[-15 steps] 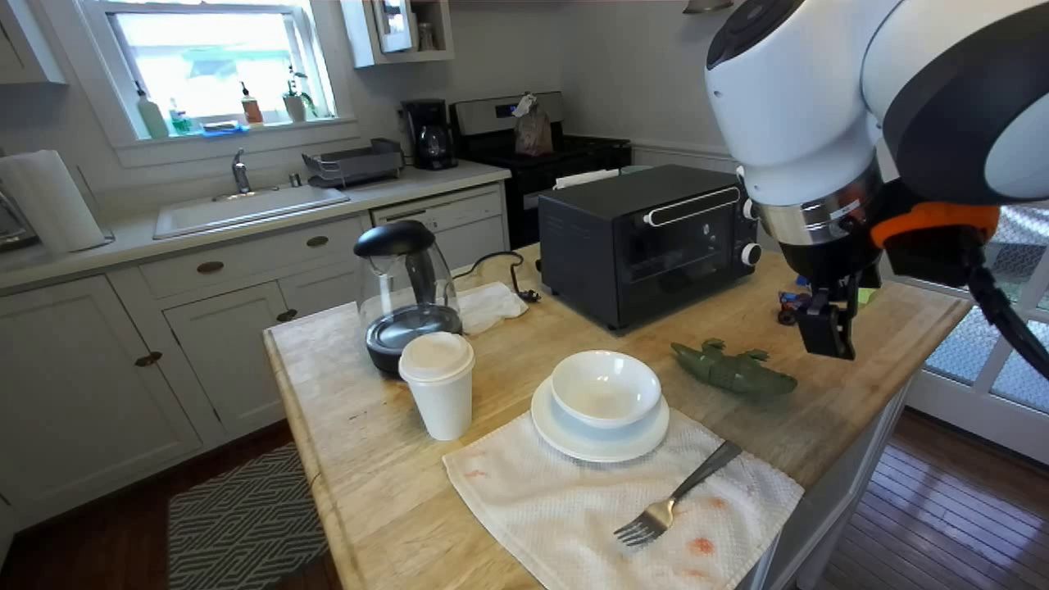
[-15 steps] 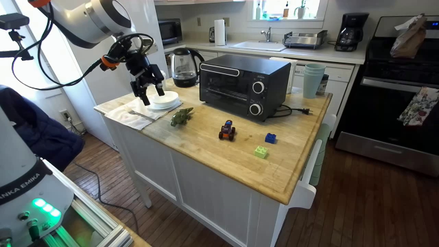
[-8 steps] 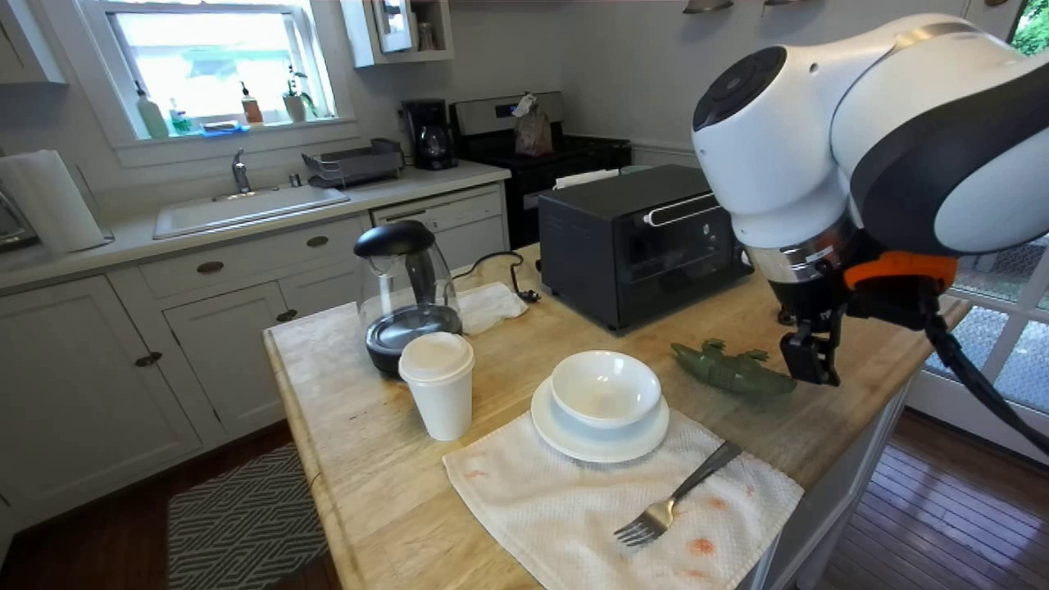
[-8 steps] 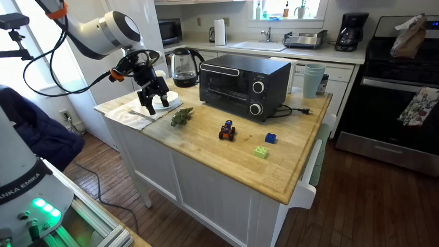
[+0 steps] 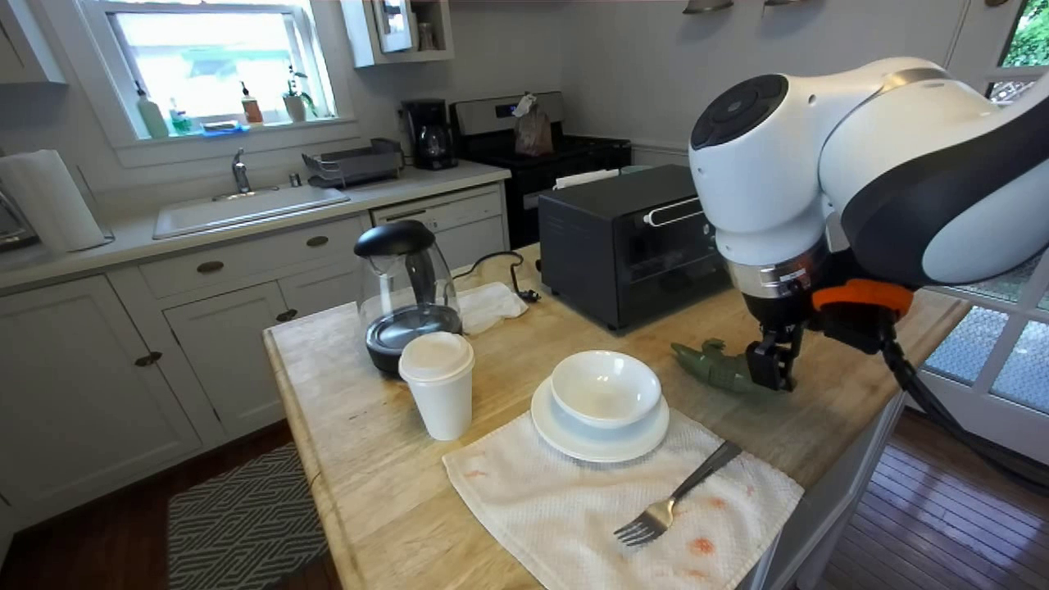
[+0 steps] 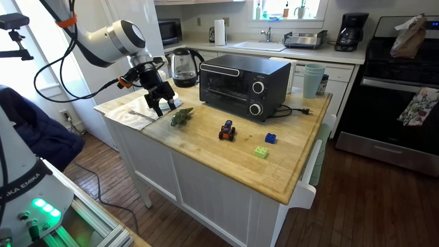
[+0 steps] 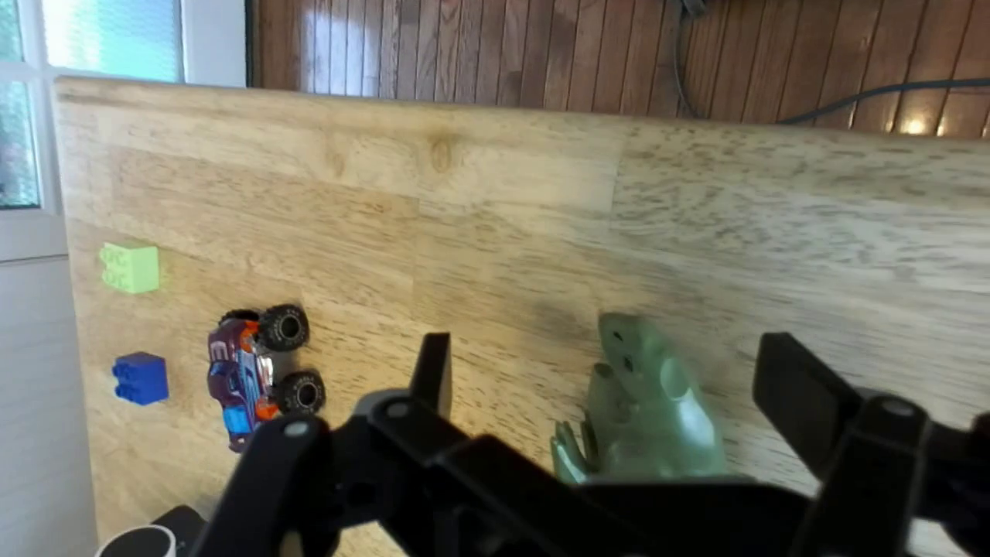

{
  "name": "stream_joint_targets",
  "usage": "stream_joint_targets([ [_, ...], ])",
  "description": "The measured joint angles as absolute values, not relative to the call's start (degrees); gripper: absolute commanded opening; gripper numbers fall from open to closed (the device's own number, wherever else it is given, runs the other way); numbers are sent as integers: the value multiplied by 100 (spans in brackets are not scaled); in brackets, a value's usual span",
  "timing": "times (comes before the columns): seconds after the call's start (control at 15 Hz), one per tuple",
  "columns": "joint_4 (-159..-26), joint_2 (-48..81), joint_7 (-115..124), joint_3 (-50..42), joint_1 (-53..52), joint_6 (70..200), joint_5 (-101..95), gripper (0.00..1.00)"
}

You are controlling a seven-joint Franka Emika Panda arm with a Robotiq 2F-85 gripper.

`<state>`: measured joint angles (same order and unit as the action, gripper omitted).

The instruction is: Put the toy dinosaur in an upright position

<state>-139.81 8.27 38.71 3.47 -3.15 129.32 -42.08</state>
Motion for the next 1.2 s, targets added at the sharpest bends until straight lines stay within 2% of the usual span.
stream_joint_targets([
  [0.47,-13731,1270,4351,301,-506,13378,-5168,100],
  [1.2,-13300,1964,4364,267,-640,13575,-5602,99],
])
